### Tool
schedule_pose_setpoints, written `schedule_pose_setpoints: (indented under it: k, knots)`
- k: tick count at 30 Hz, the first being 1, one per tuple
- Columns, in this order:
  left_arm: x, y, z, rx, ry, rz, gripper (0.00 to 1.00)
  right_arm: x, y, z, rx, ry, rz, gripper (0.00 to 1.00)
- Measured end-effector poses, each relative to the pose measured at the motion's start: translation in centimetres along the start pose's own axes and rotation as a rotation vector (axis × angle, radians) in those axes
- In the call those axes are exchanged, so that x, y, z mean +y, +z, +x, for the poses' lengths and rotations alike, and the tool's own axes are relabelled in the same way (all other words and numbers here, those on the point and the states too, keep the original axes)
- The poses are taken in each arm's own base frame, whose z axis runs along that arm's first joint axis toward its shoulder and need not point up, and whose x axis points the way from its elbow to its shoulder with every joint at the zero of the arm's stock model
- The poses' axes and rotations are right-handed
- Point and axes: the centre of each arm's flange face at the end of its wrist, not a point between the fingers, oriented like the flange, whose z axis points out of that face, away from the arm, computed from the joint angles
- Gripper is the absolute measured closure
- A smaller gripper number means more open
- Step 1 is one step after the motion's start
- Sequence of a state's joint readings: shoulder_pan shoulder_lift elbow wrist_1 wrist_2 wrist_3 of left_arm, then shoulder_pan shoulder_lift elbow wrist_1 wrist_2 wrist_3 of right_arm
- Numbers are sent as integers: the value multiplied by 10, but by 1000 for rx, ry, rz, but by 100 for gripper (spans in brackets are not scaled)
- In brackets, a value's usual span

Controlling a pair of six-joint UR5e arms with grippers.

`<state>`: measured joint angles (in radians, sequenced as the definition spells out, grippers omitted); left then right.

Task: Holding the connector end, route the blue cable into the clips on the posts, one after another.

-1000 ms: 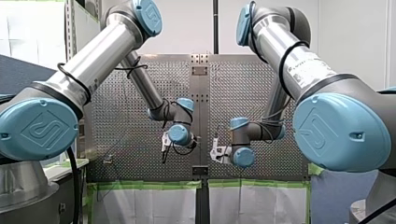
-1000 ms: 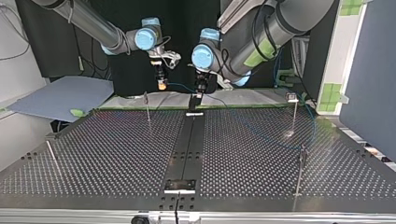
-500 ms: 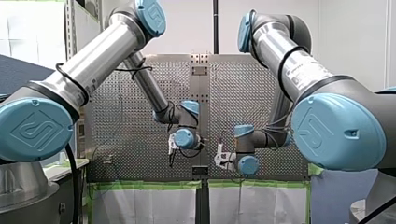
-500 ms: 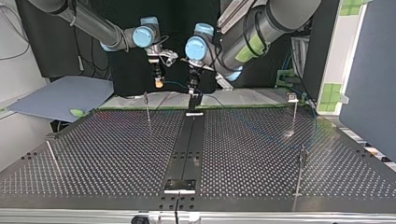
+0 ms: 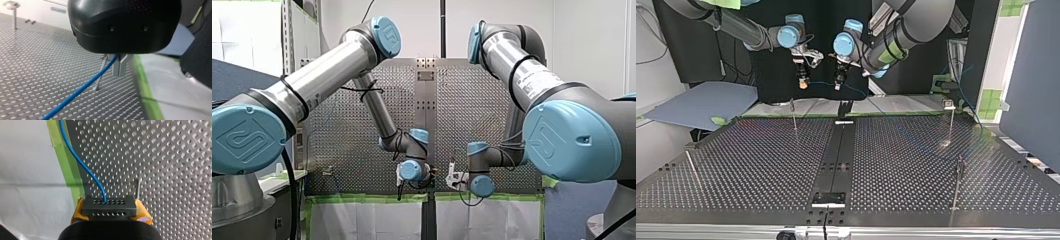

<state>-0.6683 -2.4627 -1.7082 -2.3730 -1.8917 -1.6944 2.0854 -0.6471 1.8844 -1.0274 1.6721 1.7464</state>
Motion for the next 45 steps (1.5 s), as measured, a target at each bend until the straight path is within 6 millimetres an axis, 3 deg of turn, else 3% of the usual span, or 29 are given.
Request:
schedule_pose_setpoints:
  k: [5,17,29,38,45]
  knots:
    - [-11,-3,16,14,2,20,100,15,-8,-4,11,13,-24,100]
    - [-51,15,-4,-32,-42,62,100,42,-3,0,38,24,-63,100]
    - [-92,21,30,-6,-73,96,100,93,8,7,27,8,-98,100]
    - [-111,40,18,-49,-114,114,100,124,16,15,52,10,-144,100]
    - [-124,48,34,-31,-139,130,100,146,19,19,60,14,-159,100]
